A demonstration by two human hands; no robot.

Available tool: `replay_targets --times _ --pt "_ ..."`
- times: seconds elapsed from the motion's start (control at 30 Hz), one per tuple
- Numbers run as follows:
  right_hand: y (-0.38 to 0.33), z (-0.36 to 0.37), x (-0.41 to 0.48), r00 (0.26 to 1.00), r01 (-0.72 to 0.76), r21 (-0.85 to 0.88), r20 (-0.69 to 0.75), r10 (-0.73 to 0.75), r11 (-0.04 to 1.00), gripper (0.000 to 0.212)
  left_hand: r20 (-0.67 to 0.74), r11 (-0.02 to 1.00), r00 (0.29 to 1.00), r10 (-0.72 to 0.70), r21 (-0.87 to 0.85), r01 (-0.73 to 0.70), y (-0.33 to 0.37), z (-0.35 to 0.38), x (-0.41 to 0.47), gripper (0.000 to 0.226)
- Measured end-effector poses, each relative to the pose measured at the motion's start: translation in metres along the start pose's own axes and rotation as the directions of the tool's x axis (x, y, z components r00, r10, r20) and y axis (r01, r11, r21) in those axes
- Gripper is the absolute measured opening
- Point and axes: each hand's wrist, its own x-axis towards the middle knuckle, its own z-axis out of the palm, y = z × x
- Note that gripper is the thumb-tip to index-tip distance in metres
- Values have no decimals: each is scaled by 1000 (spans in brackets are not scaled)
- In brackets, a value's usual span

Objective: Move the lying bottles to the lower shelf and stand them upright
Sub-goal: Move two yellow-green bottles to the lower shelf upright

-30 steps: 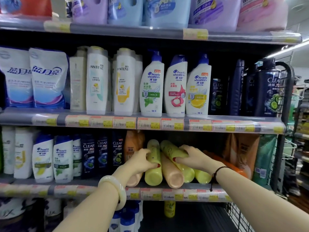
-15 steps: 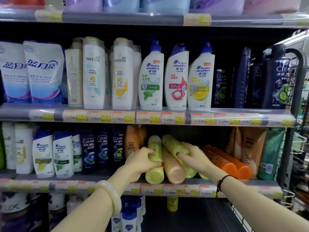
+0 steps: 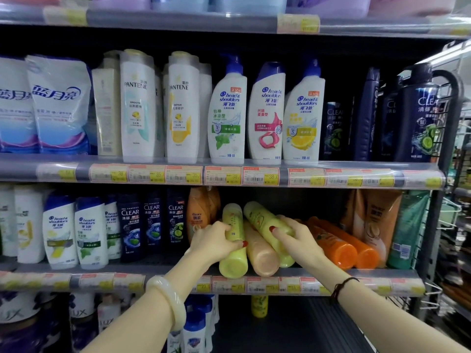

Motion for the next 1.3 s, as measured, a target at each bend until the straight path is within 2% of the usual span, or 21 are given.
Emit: replay_targets --times 0.13,0.23,0.33,0.47,0.6,0.77,0.93,1.13,1.2,1.3 --pt "6 -3 -6 1000 8 71 -24 -6 997 72 -23 1000 1000 10 16 -10 5 1 -7 75" --pt "10 -4 -7 999 31 104 -31 -28 994 84 -33 1000 999 -17 -8 17 6 4 -12 68" --pt "8 -3 -11 999 29 114 -21 -27 993 71 -63 998 997 -46 -54 43 13 12 -20 54" --pt "5 -2 -17 999 27 122 -32 -23 992 45 -64 961 993 -103 -263 82 22 22 -26 53" --pt "9 0 -14 999 -22 132 -44 28 991 50 -82 916 988 -131 -391 89 24 22 -32 55" --pt "8 -1 -16 994 -83 138 -60 92 987 48 -98 838 983 -156 -541 79 21 21 -38 57" --pt "10 -2 -22 993 -114 308 2 119 945 47 -102 802 978 -180 -591 86 22 22 -42 53" --pt "25 -1 -28 976 -202 486 26 217 850 66 -132 799 966 -223 -592 104 24 23 -48 48" --pt "28 -3 -29 970 -222 489 20 243 844 63 -129 805 963 -236 -581 119 26 22 -46 43" --pt "27 -8 -28 969 -225 479 22 244 849 44 -103 808 961 -255 -569 154 30 18 -42 39"
